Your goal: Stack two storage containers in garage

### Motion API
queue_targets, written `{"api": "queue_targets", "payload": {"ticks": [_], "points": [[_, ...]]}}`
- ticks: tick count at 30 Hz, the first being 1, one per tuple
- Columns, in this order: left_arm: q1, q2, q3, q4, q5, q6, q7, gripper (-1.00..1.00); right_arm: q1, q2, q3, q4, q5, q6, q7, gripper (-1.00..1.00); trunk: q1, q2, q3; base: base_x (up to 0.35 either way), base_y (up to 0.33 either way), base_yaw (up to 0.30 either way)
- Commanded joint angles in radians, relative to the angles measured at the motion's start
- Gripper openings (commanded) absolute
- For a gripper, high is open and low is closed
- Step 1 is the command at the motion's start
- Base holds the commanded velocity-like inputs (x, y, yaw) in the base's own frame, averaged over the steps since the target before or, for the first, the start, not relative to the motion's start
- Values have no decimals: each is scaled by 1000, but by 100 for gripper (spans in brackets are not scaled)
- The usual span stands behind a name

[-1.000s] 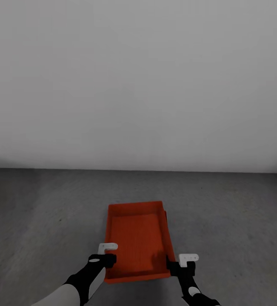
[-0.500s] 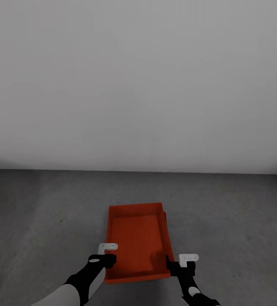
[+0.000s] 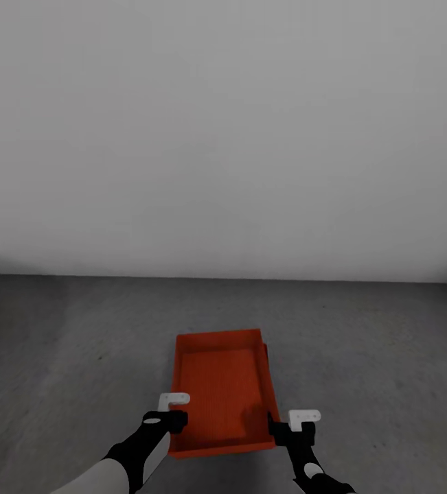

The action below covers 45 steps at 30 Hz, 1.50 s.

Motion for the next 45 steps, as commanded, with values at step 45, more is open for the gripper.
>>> {"api": "queue_targets", "payload": {"ticks": [45], "points": [[0, -1, -9, 0, 11, 5, 6, 100, -1, 0, 9, 1, -10, -4, -4, 100, -173, 315, 140, 0, 0, 0]]}}
